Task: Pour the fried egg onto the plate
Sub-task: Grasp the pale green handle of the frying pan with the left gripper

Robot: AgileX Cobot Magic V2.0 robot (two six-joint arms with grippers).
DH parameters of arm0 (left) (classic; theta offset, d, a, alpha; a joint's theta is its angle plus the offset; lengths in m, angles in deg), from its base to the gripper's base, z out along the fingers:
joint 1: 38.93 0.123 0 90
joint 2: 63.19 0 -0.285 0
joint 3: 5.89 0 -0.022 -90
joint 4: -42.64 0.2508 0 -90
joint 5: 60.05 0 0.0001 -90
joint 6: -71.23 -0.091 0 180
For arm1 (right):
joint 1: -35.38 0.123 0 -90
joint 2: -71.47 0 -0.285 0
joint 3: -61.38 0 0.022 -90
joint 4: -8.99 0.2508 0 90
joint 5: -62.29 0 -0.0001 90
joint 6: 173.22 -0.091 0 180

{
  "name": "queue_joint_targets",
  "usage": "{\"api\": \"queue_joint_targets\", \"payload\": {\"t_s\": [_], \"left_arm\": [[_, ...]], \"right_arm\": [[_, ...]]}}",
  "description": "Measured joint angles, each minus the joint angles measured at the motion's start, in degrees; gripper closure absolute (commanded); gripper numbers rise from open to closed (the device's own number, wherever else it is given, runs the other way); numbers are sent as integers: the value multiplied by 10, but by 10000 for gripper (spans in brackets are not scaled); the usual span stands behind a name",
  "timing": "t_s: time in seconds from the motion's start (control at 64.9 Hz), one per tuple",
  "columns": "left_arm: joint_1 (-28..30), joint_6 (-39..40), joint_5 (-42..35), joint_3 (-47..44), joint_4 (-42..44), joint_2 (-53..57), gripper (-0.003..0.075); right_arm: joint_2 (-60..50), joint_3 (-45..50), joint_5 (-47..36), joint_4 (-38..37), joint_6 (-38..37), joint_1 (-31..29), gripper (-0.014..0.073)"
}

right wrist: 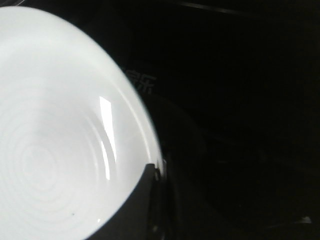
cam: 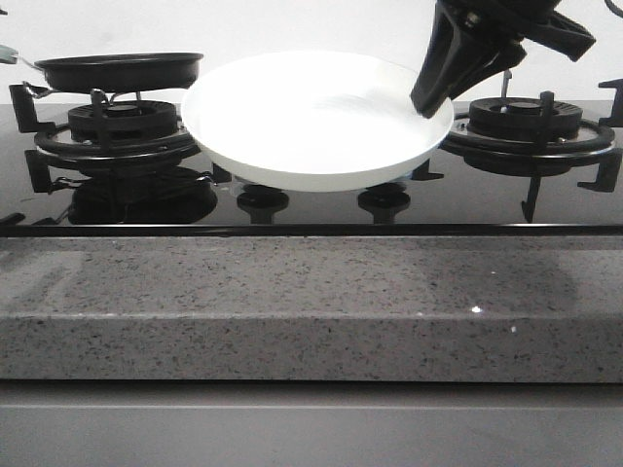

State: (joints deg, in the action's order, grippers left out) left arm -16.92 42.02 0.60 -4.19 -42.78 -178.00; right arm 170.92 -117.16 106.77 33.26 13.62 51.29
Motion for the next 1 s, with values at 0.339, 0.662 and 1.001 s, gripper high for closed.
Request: {"api": "queue_joint_targets", "payload": {"t_s": [0.339,0.662,1.001], "left_arm": [[-17,0,-2,1,-1,-17,279],[-17,0,-2,1,-2,-18,351],[-17,0,-17,1,-2,-18,588]], "right_arm": [[0,0,0,0,0,0,662],[0,0,0,0,0,0,662],[0,1,0,0,0,0,662]]}}
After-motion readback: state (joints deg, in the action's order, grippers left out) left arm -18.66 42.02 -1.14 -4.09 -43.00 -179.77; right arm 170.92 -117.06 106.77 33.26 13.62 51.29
